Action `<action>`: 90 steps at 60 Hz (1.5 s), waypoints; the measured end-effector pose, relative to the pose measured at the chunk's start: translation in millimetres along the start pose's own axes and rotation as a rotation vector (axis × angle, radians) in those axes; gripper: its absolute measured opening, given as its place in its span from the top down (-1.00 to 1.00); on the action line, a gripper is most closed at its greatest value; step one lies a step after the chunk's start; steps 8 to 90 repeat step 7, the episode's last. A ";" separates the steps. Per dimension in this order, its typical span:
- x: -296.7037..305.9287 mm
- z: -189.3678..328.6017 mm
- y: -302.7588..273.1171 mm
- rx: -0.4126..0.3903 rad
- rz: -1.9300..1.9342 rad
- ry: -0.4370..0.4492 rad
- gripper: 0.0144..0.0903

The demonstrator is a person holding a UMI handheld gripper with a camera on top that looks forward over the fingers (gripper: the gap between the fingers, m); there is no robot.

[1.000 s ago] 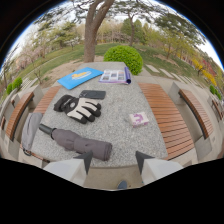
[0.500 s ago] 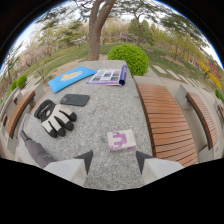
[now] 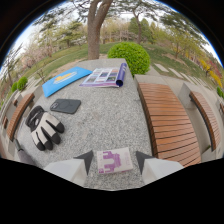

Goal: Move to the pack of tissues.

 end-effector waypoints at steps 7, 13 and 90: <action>-0.8 -1.5 -1.1 -0.004 0.012 -0.003 -0.85; -0.8 -1.5 -1.1 -0.004 0.012 -0.003 -0.85; -0.8 -1.5 -1.1 -0.004 0.012 -0.003 -0.85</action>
